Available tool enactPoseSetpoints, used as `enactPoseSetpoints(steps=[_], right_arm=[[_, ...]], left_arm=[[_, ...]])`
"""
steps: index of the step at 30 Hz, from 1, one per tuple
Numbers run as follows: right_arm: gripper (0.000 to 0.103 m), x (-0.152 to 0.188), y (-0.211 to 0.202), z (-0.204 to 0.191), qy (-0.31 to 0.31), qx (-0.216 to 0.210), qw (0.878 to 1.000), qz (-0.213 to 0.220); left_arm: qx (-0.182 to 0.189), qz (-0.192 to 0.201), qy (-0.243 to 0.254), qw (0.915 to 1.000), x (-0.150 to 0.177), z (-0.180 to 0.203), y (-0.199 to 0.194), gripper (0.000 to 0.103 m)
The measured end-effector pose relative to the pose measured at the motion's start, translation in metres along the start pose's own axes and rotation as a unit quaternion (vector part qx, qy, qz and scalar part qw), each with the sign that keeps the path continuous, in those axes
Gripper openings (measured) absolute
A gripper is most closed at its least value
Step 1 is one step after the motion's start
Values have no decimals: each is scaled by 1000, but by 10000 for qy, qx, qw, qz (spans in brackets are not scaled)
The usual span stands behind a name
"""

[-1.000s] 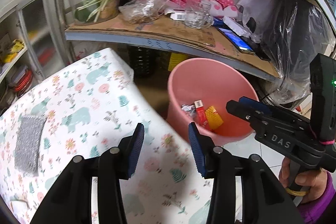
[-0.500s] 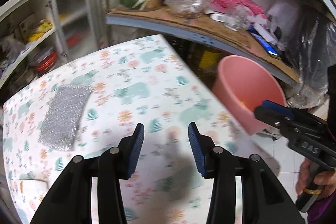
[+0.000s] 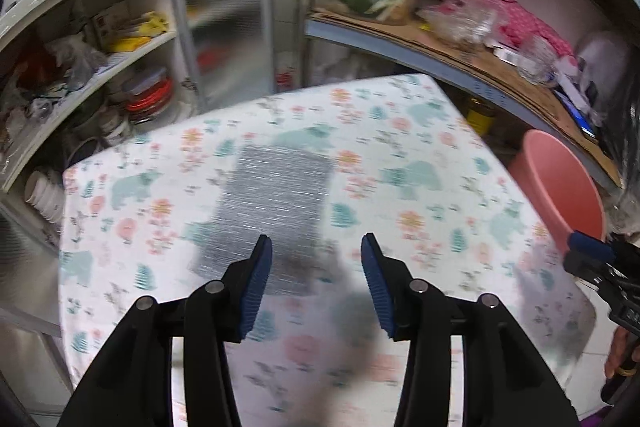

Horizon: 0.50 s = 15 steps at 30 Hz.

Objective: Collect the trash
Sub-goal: 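Move both open tools back over the table toward the silver scrubber pad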

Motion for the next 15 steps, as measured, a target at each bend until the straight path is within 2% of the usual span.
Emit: enactPoseSetpoints(steps=[4, 8, 15], right_arm=[[39, 0, 8, -9, -63, -78, 9999, -103], [39, -1, 17, -15, -148, -126, 9996, -203], [39, 3, 29, -25, -253, -188, 9988, -370]], left_arm=[[-160, -123, -238, 9995, -5, -34, 16, 52], [-206, -294, -348, 9987, -6, -53, 33, 52], [-62, -516, -399, 9979, -5, -53, 58, 52]])
Point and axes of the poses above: each gripper's, at about its wrist camera, not at the fingertips, and y roughly the way its jaws point, z to its right, x to its underside, the point moved 5 cm from there along y, roughly the way its jaws point, and after that the axes turned 6 degrees about -x, right-handed, at the moved point
